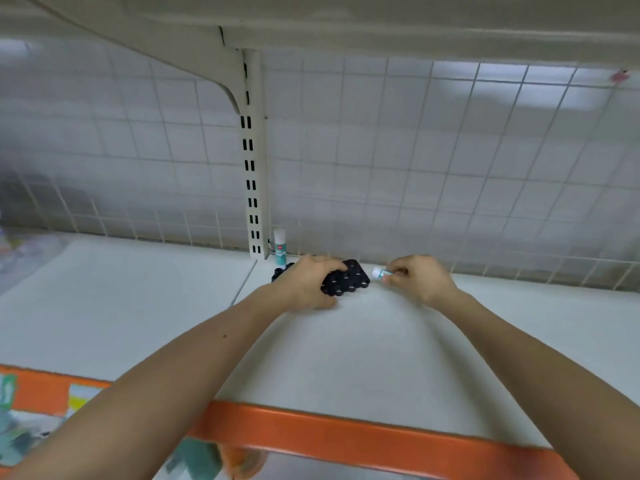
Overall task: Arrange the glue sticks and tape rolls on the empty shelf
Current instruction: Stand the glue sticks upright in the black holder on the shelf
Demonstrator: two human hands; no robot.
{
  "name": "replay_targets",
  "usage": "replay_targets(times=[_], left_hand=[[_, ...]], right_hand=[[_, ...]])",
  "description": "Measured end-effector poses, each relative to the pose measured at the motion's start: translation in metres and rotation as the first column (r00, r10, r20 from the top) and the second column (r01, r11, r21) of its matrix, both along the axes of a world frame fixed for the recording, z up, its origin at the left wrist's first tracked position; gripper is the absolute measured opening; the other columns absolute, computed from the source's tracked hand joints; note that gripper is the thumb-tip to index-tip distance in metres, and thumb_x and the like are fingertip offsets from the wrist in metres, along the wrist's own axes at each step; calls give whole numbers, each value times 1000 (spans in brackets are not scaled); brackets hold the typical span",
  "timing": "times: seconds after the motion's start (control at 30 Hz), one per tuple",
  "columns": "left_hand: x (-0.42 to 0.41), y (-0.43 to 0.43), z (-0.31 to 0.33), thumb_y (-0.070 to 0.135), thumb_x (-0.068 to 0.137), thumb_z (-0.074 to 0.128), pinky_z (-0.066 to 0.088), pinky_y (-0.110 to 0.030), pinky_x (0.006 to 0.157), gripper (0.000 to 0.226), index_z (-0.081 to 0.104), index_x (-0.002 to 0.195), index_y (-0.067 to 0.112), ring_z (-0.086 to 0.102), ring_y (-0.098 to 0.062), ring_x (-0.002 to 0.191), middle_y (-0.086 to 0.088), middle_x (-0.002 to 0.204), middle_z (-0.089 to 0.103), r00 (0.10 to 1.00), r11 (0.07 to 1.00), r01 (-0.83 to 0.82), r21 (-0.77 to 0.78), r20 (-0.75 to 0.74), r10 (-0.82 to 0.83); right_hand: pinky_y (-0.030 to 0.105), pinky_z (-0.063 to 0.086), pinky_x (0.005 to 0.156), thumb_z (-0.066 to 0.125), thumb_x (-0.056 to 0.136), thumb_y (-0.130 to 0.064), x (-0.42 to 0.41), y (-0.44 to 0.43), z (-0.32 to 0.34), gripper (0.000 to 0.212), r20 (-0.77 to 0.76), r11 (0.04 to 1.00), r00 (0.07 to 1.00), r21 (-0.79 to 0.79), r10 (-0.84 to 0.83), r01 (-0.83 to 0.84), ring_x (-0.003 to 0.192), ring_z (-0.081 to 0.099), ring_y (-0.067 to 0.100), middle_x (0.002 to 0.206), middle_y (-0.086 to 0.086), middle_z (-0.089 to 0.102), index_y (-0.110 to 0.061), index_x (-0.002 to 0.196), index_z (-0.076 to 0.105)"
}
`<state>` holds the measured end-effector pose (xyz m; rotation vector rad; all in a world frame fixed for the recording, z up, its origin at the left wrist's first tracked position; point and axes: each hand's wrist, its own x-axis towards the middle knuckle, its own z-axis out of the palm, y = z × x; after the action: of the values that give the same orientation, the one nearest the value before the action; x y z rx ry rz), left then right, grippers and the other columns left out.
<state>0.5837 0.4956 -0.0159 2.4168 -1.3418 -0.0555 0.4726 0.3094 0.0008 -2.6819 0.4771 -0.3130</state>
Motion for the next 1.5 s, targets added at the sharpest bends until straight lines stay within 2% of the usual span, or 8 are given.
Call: replay_targets(times=[0.17,0.33,0.43,0.67,0.8,1.0,1.3,1.5], left_hand=[[-5,1,-8,29,72,72,37,-28,100,64,46,131,24,46,-19,118,1,129,51,994,994,105,41,-11,-105],[-8,-2,-15,36,72,70,38,-33,101,64,46,130,25,47,-19,114,6,127,53,985,983,170,68,13,-171],[-7,3,-14,35,72,71,36,-28,100,62,48,129,23,48,-16,113,5,125,55,982,980,189,69,-3,-189],[4,44,-6,31,74,73,38,-31,101,61,49,129,22,45,-17,118,1,128,53,991,987,131,95,-51,-127],[13,72,-4,28,75,72,37,-26,101,62,47,131,21,45,-17,120,1,132,50,995,988,81,130,-70,-72],[22,94,-2,25,76,72,41,-27,98,60,48,131,21,49,-17,115,-1,130,53,992,984,60,165,-117,-41],[20,101,1,24,79,70,42,-29,97,56,47,130,32,51,-16,111,2,129,52,946,973,115,201,-320,-46],[18,102,7,34,78,71,38,-26,103,56,47,128,33,46,-13,120,9,132,46,906,961,145,236,-423,-32]], right_hand=[[24,31,54,56,84,-46,-21,11,-5,32,-7,996,997,61,-71,72,60,43,13,56,-7,45,-16,85,67],[22,32,54,56,84,-49,-30,12,-6,35,-13,994,995,46,-99,99,64,46,13,60,-8,48,-16,87,67],[24,33,56,57,84,-44,-30,12,-5,33,-15,994,995,46,-97,98,68,48,15,67,-2,54,-13,88,68],[27,39,66,58,84,-39,-3,29,-7,27,-45,998,998,45,-42,44,79,56,21,90,9,67,-15,91,68],[29,44,71,58,83,-40,20,49,-7,26,-66,999,998,39,22,-19,89,60,23,92,7,68,-17,92,68],[27,42,69,58,83,-40,41,69,-6,27,-83,997,994,14,71,-70,84,58,20,82,1,62,-19,95,68],[26,41,67,61,83,-39,44,76,-8,23,-74,998,996,25,54,-52,78,55,17,78,-4,57,-20,93,68],[31,47,74,62,83,-35,36,79,-5,21,-42,995,998,97,37,-32,87,60,24,89,6,67,-17,90,69]])
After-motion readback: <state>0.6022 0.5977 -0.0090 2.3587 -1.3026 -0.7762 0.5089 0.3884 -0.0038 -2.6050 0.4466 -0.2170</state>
